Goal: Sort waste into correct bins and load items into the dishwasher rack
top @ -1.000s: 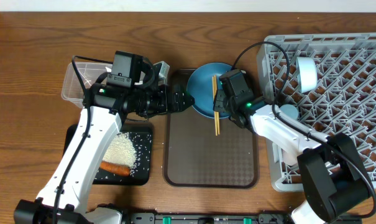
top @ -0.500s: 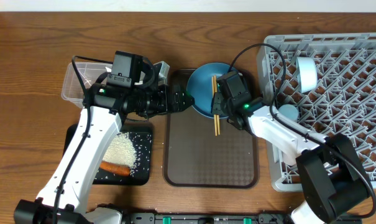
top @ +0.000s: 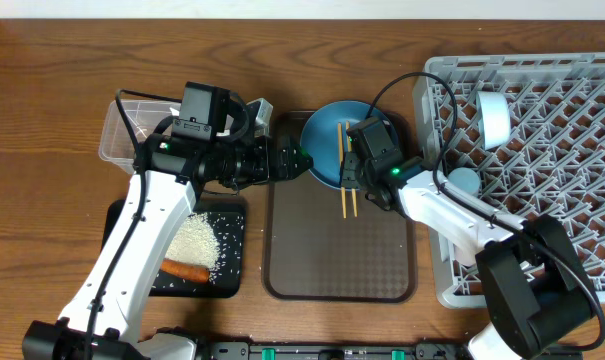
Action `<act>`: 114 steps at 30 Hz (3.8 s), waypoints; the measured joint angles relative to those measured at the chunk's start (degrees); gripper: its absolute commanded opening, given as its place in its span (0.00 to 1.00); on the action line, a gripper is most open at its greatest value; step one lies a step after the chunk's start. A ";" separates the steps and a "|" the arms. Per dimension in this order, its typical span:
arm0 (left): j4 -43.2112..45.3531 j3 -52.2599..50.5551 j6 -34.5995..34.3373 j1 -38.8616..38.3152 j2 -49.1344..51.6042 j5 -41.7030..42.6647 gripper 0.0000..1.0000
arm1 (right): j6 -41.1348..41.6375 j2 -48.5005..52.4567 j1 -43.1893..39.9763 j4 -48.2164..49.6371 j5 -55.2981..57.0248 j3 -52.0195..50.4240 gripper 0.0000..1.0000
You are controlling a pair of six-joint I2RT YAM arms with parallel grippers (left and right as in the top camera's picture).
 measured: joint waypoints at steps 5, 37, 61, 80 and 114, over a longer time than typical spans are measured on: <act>0.00 0.00 0.00 0.00 0.00 0.00 0.98 | 0.00 0.70 0.00 -0.07 -0.04 0.00 0.24; 0.00 0.00 0.00 0.00 0.00 0.00 0.98 | -9.81 -0.79 -0.07 0.46 -0.09 -0.09 0.01; -0.02 0.00 0.00 0.00 0.00 0.00 0.98 | -52.02 -37.57 -41.33 -13.62 -0.07 -0.33 0.01; 0.00 0.00 0.00 0.00 0.00 0.00 0.98 | -66.77 -16.46 -49.62 -5.38 -2.95 -0.33 0.01; 0.00 0.00 0.00 0.00 0.00 0.00 0.98 | -34.32 -21.03 -48.11 -2.56 -14.97 -0.33 0.22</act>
